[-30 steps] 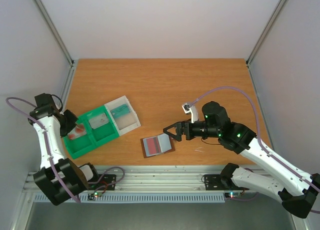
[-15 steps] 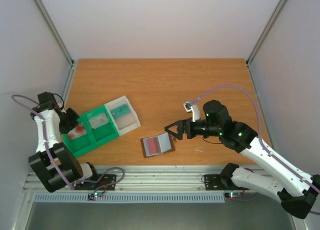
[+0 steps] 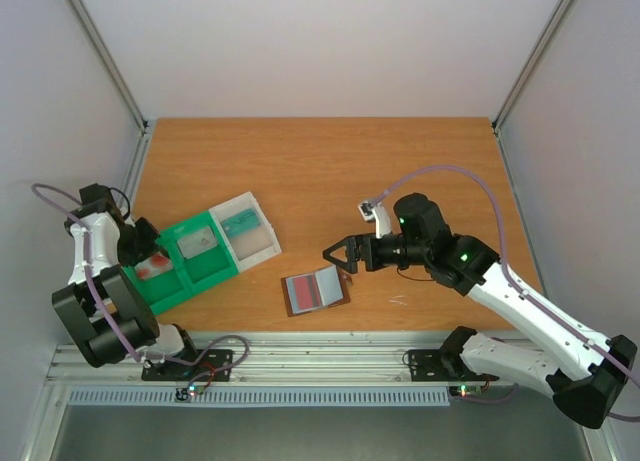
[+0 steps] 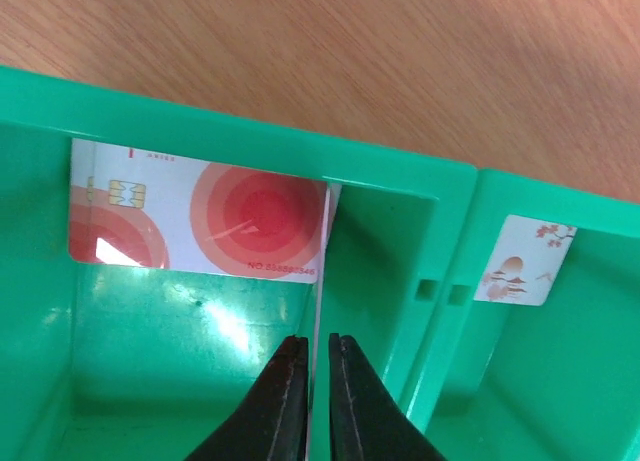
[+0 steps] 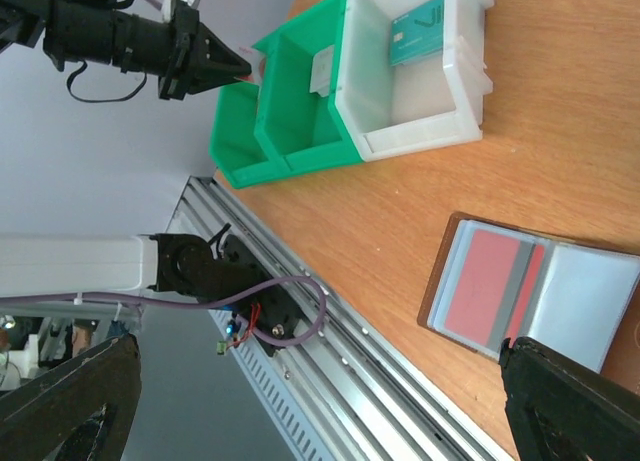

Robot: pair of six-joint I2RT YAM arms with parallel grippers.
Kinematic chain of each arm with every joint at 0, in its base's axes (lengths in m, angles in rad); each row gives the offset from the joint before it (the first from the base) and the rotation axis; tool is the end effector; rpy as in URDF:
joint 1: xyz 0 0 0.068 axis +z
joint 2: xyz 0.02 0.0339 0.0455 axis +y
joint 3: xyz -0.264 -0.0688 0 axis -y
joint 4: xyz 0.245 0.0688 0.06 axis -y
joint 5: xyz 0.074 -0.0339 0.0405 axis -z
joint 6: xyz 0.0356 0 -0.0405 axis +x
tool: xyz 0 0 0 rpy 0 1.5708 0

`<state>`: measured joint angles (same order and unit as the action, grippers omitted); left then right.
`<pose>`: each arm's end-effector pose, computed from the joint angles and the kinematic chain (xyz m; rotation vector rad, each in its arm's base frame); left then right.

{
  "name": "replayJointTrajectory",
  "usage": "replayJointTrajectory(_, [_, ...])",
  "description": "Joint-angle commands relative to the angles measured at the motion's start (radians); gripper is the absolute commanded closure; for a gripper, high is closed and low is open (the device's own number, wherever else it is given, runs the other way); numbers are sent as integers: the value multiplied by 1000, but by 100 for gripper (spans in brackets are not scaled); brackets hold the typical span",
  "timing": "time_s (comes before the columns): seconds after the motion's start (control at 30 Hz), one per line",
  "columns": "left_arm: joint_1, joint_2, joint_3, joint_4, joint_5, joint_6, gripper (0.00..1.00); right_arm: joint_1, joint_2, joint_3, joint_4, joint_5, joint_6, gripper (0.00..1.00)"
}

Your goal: Take the credit cards out of the card holder

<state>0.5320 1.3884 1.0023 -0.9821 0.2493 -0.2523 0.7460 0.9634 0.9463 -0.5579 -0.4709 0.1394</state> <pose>0.2143 0.1160 0.2302 -1.0706 2.6849 -0.3177 0.1389 0.1503 0.3286 -0.9446 2.0437 1.0038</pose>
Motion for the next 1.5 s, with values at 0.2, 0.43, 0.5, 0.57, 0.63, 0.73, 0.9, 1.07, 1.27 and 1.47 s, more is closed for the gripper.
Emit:
replayJointTrajectory(0.2, [3,-8,36,18,-139,36,86,-40,45,21,51,-103,32,2])
replayJointTrajectory(0.43, [4,1,57,19,-155,28,77,-50,36,9,65,-148,45,2])
replayJointTrajectory(0.5, [4,-7,62,21,-170,20,74,-55,24,12,55,-148,41,2])
replayJointTrajectory(0.57, [4,-18,72,22,-179,9,70,-61,13,17,40,-147,36,1])
replayJointTrajectory(0.63, [4,-32,85,26,-172,-7,62,-63,-1,23,25,-153,31,2])
replayJointTrajectory(0.73, [5,-50,108,16,-179,-22,50,-64,-26,19,11,-149,30,2])
replayJointTrajectory(0.9, [4,-105,137,-16,-240,-62,30,-63,-4,63,-47,-124,16,1])
replayJointTrajectory(1.07, [5,-152,124,-24,-170,-81,4,-64,3,75,-71,-86,24,1])
replayJointTrajectory(1.27, [3,-236,58,-1,54,-61,1,-64,27,90,-114,-46,33,1])
replayJointTrajectory(1.47, [1,-328,-48,89,377,-101,1,-64,110,141,-254,56,-4,2])
